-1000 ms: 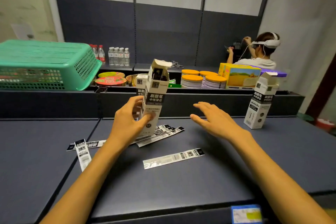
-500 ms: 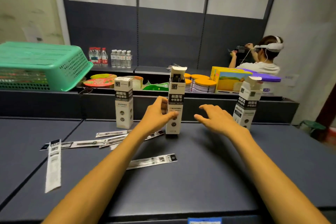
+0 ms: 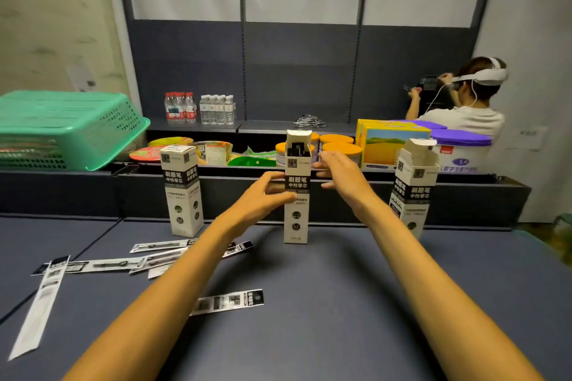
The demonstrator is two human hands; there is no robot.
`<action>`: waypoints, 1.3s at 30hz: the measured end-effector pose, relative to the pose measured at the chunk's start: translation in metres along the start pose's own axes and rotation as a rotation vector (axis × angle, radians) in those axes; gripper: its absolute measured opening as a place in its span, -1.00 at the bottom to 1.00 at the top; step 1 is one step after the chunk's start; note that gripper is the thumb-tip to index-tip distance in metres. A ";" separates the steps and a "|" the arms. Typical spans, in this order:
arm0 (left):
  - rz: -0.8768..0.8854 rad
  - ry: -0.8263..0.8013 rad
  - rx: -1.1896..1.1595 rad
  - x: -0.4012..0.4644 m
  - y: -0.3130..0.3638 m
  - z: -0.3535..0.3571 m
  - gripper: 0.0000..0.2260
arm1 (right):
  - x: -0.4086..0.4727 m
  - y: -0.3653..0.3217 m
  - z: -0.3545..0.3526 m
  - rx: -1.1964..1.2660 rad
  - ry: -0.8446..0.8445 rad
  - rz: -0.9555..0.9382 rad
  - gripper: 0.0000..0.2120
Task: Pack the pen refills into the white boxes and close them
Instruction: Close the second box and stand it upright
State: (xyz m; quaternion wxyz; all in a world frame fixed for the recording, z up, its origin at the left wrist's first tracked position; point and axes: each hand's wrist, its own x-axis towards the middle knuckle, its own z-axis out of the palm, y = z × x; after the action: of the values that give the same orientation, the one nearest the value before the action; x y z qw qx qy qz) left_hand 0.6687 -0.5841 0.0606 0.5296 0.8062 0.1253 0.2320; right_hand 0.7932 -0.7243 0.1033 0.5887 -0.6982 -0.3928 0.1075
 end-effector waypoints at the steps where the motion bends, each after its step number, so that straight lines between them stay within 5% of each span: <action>1: -0.006 0.005 -0.058 0.001 0.006 -0.004 -0.56 | 0.001 -0.005 0.005 0.065 -0.009 0.003 -0.80; 5: 0.009 0.085 -0.255 0.011 0.031 -0.013 -0.55 | 0.006 -0.015 0.020 0.149 -0.019 -0.012 -0.79; 14: -0.003 0.096 -0.243 0.031 0.040 0.002 -0.80 | 0.013 -0.008 0.027 0.129 0.058 0.005 -0.76; 23: -0.010 0.092 -0.285 0.033 0.042 0.004 -0.82 | 0.016 -0.005 0.027 0.140 0.117 -0.300 -0.74; 39: 0.024 0.067 -0.270 0.026 0.040 0.004 -0.80 | 0.017 0.002 0.020 0.111 0.111 -0.384 -0.87</action>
State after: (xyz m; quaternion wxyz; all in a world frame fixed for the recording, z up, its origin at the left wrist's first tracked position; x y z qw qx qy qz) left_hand 0.6917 -0.5920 0.1022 0.6261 0.7208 0.1007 0.2798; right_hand 0.7931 -0.6984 0.1013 0.6567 -0.5819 -0.4792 -0.0238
